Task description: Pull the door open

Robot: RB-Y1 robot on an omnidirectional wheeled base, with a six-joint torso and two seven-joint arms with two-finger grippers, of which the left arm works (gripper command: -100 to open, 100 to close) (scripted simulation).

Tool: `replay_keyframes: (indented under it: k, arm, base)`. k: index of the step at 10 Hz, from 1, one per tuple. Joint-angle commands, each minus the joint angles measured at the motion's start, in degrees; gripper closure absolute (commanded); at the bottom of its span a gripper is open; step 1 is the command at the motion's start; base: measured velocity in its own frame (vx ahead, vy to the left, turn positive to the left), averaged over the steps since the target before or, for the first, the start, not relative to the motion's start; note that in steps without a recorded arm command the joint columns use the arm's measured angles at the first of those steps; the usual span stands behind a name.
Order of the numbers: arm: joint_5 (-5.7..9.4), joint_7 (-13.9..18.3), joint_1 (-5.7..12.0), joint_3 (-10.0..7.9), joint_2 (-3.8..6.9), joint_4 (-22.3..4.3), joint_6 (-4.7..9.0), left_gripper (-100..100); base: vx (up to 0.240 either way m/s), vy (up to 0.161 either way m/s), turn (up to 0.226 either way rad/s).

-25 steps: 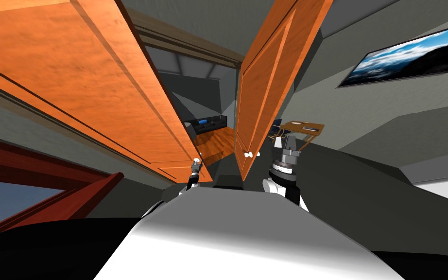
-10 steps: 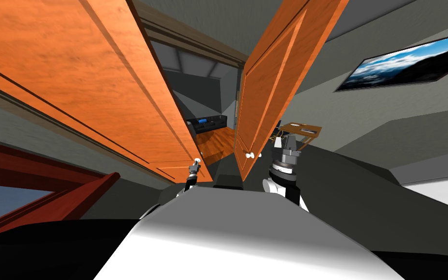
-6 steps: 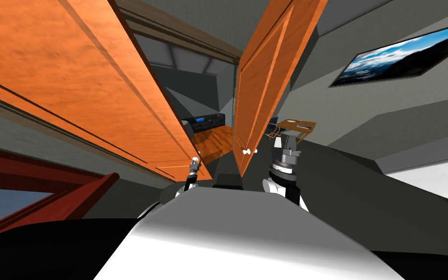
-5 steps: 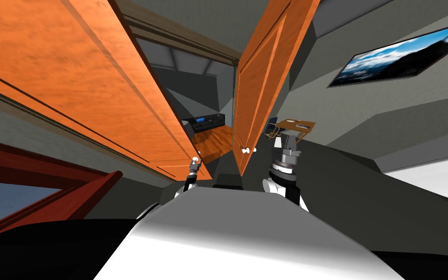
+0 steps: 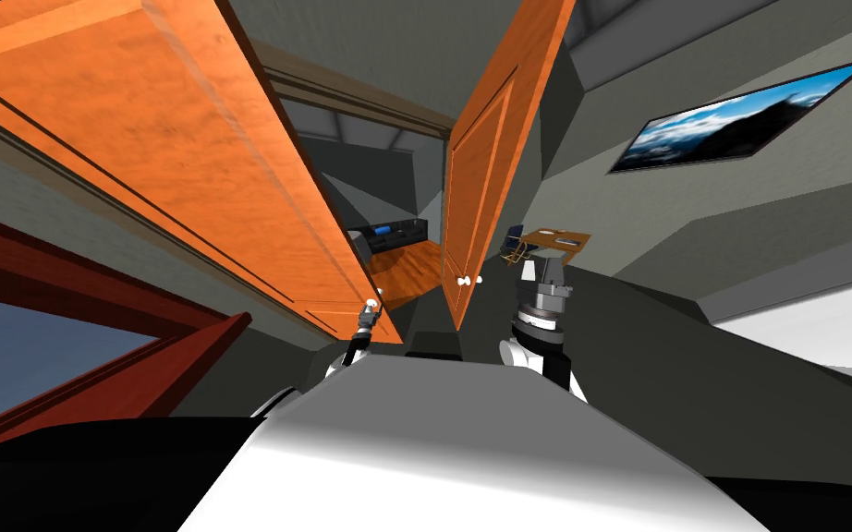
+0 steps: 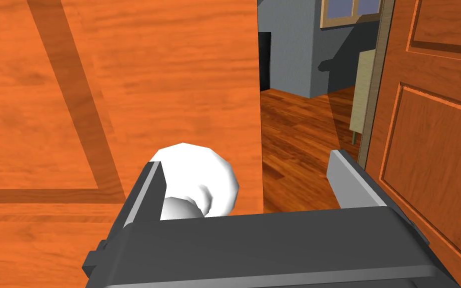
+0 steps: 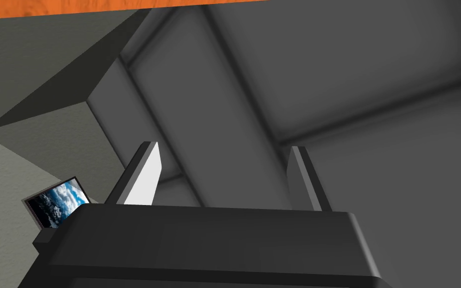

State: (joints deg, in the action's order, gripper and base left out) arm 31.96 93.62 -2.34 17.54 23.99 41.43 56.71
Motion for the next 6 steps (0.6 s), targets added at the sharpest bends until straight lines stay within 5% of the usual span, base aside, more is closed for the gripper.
replay_keyframes:
  k: [1,6]
  arm:
    - [0.04,1.17,-0.52,0.42,1.00,-0.71,-1.88,-100]
    - [-0.13,2.19,-0.68,0.97,1.94,-0.35,-3.14,-100]
  base:
    - [-0.121,0.006,-0.021]
    - [-0.092,-0.002,-0.003]
